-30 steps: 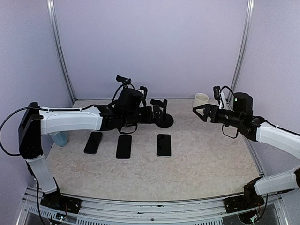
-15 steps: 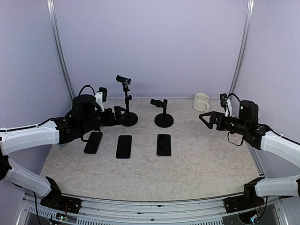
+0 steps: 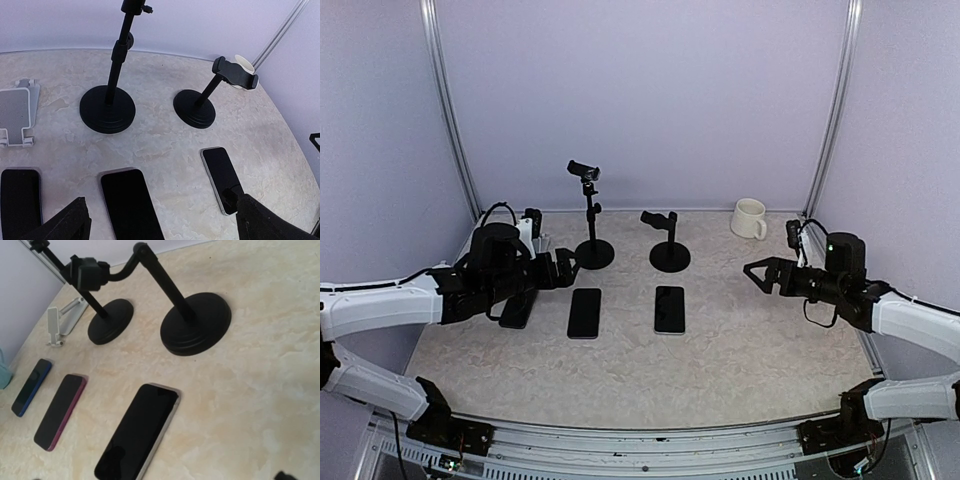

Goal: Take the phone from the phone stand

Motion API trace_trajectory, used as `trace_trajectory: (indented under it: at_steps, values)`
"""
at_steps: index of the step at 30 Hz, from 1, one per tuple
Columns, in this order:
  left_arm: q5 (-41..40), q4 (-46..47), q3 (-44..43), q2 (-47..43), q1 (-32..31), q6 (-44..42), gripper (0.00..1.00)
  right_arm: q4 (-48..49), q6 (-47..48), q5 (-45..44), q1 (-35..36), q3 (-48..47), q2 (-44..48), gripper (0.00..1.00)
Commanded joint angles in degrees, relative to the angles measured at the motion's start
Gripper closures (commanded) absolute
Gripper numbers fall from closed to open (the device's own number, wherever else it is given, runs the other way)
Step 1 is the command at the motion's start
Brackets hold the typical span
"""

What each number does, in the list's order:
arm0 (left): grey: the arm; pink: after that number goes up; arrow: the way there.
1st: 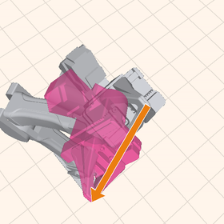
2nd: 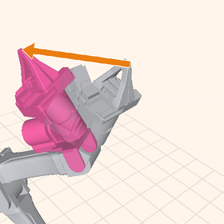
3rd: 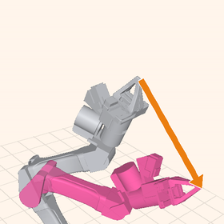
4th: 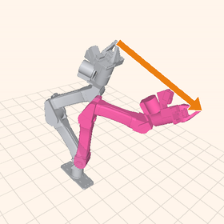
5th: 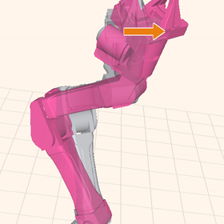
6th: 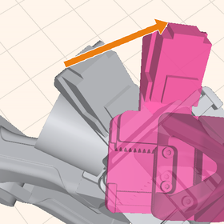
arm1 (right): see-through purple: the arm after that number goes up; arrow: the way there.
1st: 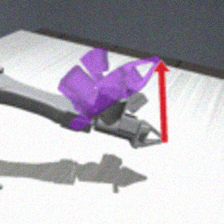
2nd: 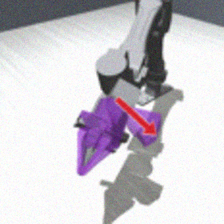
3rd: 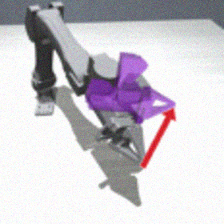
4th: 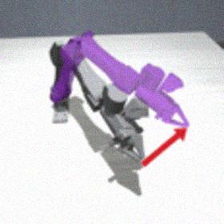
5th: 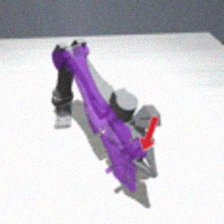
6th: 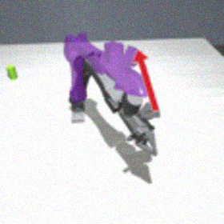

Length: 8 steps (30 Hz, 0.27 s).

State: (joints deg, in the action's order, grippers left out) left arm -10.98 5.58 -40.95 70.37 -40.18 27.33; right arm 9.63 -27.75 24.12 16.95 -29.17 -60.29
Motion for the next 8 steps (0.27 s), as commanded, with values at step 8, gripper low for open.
trace_trajectory:
  at_steps: [8]
  values:
    - [-0.61, 1.82, -0.39, 0.97, 0.37, 1.06, 0.01, 2.97, 0.03, -0.38, -0.68, 1.18, 0.77, 0.00]
